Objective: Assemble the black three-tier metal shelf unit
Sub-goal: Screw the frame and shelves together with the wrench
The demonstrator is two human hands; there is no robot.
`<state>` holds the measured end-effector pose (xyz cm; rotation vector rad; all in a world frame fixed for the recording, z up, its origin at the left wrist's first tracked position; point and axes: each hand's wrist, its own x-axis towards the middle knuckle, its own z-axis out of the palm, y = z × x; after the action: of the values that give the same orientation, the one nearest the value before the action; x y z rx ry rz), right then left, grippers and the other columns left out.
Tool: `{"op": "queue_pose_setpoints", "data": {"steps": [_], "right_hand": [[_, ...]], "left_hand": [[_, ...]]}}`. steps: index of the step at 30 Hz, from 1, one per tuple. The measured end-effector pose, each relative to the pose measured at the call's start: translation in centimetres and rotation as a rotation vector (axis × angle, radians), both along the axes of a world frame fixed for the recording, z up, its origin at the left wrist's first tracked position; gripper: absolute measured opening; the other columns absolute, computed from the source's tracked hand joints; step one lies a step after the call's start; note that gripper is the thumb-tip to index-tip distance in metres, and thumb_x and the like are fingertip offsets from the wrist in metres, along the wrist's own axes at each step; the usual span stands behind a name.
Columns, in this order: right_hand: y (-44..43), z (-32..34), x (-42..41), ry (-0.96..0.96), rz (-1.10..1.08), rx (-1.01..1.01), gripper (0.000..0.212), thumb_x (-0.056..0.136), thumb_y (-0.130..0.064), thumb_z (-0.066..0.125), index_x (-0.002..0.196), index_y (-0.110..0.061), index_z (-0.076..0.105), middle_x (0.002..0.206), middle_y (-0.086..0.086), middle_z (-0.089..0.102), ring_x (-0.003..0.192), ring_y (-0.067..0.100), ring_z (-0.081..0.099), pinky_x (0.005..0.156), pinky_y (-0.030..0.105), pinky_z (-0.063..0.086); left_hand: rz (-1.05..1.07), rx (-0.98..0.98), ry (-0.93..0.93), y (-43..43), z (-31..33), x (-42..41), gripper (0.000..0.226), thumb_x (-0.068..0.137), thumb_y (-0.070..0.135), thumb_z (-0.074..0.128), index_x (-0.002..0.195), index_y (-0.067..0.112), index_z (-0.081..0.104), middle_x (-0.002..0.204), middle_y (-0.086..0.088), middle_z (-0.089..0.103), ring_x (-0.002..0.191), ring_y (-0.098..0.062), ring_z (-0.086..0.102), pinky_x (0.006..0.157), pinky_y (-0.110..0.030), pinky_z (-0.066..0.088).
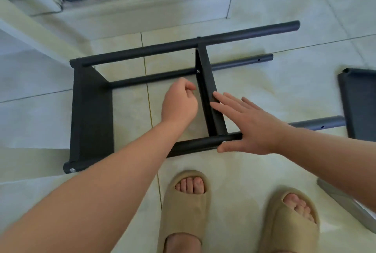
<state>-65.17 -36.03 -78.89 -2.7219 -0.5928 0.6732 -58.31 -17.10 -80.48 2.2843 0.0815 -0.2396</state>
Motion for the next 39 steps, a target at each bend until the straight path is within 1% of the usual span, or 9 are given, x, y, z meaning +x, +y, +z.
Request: {"op": "queue_pose_setpoints", "data": {"steps": [4,8,11,14,17,22,29,36,39], "right_hand": [[-2.1,1.8,-1.7,0.057,-0.067,-0.045,0.097,0.087,-0.073,0.053,0.161,-0.034,0.003,0.169,-0.012,0.001,0.155,0.009,0.001,0.125,0.029,0.002],[-4.8,2.7,-2.3,0.105,-0.108,-0.126,0.071,0.095,-0.063,0.052,0.156,-0.037,0.027,0.155,-0.016,0.038,0.141,0.011,0.038,0.115,0.028,0.026],[-5.8,2.3,-2.0,0.158,-0.096,-0.164,0.055,0.098,-0.06,0.05,0.148,-0.038,0.041,0.138,-0.016,0.053,0.125,0.011,0.052,0.105,0.027,0.035],[-6.2,1.0,-1.8,0.112,0.042,-0.207,0.041,0.103,-0.058,0.038,0.136,-0.035,0.047,0.121,-0.015,0.059,0.111,0.012,0.056,0.098,0.026,0.036],[-7.0,-0.4,-1.9,0.03,0.103,-0.15,0.051,0.099,-0.064,0.018,0.126,-0.033,0.048,0.105,-0.014,0.06,0.097,0.013,0.058,0.092,0.029,0.041],[-8.3,-3.0,-2.7,-0.305,0.106,0.018,0.04,0.101,-0.057,0.031,0.106,-0.029,0.059,0.079,-0.015,0.058,0.067,0.014,0.057,0.06,0.03,0.047],[-8.7,-2.1,-3.2,-0.369,0.128,-0.008,0.04,0.099,-0.055,0.034,0.099,-0.026,0.061,0.075,-0.012,0.058,0.062,0.017,0.058,0.054,0.029,0.043],[-9.3,6.0,-2.5,-0.528,0.161,-0.111,0.038,0.098,-0.052,0.036,0.1,-0.026,0.064,0.082,-0.011,0.06,0.071,0.018,0.06,0.063,0.033,0.05],[-8.9,10.5,-2.2,-0.641,0.204,-0.184,0.026,0.094,-0.047,0.054,0.099,-0.025,0.068,0.08,-0.01,0.061,0.068,0.017,0.058,0.061,0.032,0.05]], "left_hand": [[-0.261,0.231,-0.196,-1.4,3.2,3.1,0.026,0.099,0.019,0.048,0.123,0.02,0.056,0.127,0.0,0.055,0.119,-0.021,0.049,0.096,-0.035,0.045],[-0.502,0.465,-0.153,-4.5,4.8,5.9,0.052,0.098,0.023,0.048,0.149,0.019,0.036,0.155,-0.004,0.035,0.143,-0.027,0.027,0.113,-0.041,0.032],[-0.57,0.602,-0.112,-7.0,4.4,8.2,0.061,0.099,0.021,0.049,0.154,0.015,0.025,0.161,-0.008,0.024,0.15,-0.028,0.017,0.121,-0.041,0.02],[-0.576,0.684,-0.105,-9.2,3.4,10.5,0.065,0.093,0.016,0.053,0.152,0.012,0.026,0.156,-0.011,0.031,0.144,-0.031,0.027,0.119,-0.044,0.024],[-0.573,0.72,-0.134,-10.5,2.3,12.4,0.061,0.087,0.01,0.055,0.144,0.012,0.034,0.14,-0.012,0.045,0.128,-0.032,0.043,0.108,-0.043,0.035],[-0.469,0.683,-0.186,-11.5,0.6,13.7,0.059,0.083,-0.001,0.053,0.138,0.015,0.04,0.13,-0.013,0.048,0.117,-0.033,0.045,0.099,-0.039,0.036],[-0.404,0.54,-0.301,-10.9,3.5,13.1,0.056,0.084,-0.006,0.048,0.134,0.018,0.046,0.127,-0.01,0.05,0.116,-0.032,0.045,0.099,-0.037,0.034],[-0.254,0.376,-0.428,-8.3,14.6,11.2,0.053,0.086,-0.005,0.052,0.133,0.019,0.047,0.126,-0.008,0.049,0.114,-0.029,0.045,0.097,-0.036,0.035],[-0.179,0.298,-0.498,-6.4,19.6,10.0,0.05,0.087,-0.004,0.05,0.132,0.017,0.048,0.121,-0.009,0.051,0.11,-0.03,0.047,0.096,-0.039,0.039]]}}
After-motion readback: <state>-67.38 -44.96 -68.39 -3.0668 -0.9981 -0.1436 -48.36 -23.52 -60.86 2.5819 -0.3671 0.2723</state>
